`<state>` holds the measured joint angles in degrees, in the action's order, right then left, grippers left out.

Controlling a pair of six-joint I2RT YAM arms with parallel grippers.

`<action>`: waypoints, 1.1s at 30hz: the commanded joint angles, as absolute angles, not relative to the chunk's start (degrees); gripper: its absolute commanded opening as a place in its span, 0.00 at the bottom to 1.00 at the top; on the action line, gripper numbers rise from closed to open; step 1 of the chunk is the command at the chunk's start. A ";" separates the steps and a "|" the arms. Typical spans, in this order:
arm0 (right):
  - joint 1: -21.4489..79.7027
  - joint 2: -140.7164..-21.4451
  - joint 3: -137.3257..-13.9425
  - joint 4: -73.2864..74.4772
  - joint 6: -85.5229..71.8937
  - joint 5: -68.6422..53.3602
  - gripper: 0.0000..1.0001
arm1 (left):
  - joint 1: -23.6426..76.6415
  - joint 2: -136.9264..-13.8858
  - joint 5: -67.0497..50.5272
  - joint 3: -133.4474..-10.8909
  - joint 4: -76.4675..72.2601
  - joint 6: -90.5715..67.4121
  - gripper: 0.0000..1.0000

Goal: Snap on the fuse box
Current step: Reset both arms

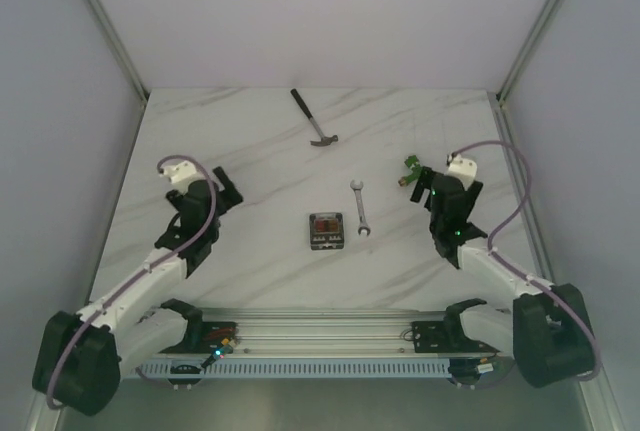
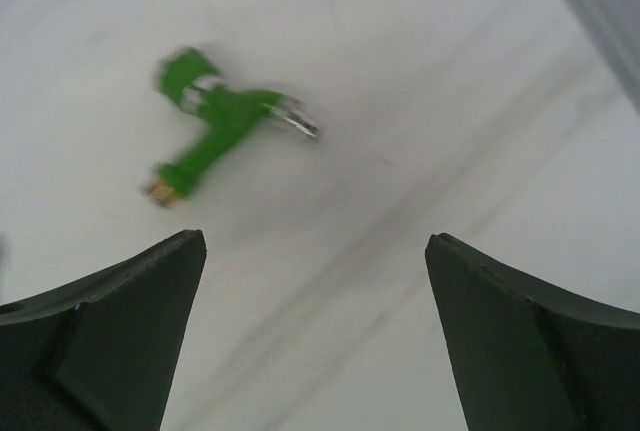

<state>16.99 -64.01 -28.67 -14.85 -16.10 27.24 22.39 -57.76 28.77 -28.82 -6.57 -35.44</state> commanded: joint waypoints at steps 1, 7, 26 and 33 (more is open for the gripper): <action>15.39 -65.57 -16.73 -43.36 -5.22 40.60 0.99 | 16.99 -54.55 44.87 -21.21 -15.85 -25.99 1.00; 11.64 -75.60 -11.61 -63.83 0.41 38.30 0.99 | 9.00 -56.82 44.31 -14.79 -31.48 -18.94 1.00; 1.54 -87.36 -13.23 -73.92 0.48 10.74 1.00 | 5.17 -88.92 16.45 -8.39 -83.86 0.63 1.00; 1.49 -87.25 -13.27 -73.81 0.48 10.67 1.00 | 2.86 -89.12 13.74 -13.39 -74.17 -1.13 1.00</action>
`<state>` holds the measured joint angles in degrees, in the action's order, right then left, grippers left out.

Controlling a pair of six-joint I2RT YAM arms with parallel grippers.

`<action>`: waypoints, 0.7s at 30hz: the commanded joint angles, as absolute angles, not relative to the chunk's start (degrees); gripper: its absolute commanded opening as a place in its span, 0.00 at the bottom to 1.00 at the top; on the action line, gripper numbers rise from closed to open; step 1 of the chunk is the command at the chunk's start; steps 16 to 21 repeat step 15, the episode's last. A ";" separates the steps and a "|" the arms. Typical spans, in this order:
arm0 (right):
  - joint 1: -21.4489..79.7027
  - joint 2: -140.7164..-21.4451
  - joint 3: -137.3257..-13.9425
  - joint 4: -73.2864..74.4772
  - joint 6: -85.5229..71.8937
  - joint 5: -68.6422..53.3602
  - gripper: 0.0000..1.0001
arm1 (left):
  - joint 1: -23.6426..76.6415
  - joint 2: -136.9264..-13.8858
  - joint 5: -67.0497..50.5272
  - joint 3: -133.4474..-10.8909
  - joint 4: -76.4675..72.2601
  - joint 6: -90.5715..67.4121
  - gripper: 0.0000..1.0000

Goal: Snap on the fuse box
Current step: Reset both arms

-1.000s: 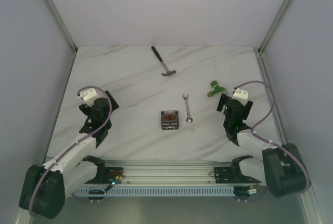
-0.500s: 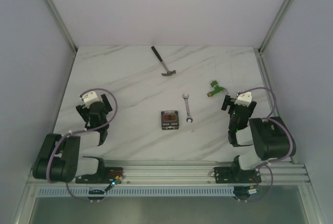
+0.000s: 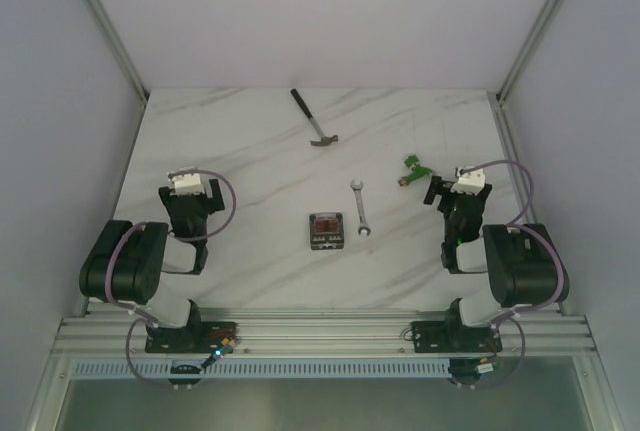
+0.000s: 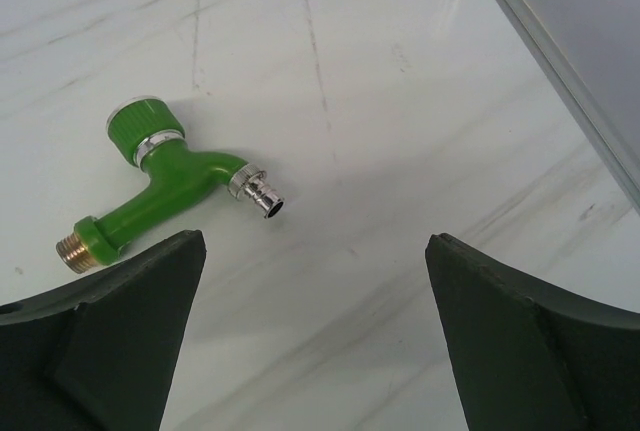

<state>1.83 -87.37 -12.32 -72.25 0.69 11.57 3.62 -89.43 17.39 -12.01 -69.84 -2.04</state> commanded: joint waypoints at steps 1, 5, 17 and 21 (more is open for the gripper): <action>1.49 -87.27 -13.27 -73.79 0.46 10.69 1.00 | 2.91 -88.60 13.65 -13.56 -72.87 -1.37 1.00; 1.49 -87.28 -13.27 -73.74 0.52 10.71 1.00 | 2.90 -88.77 13.32 -13.52 -73.23 -1.13 1.00; 1.10 -87.37 -13.63 -73.12 0.26 10.11 1.00 | 2.90 -88.75 13.36 -13.53 -73.20 -1.14 1.00; 1.10 -87.37 -13.63 -73.12 0.26 10.11 1.00 | 2.90 -88.75 13.36 -13.53 -73.20 -1.14 1.00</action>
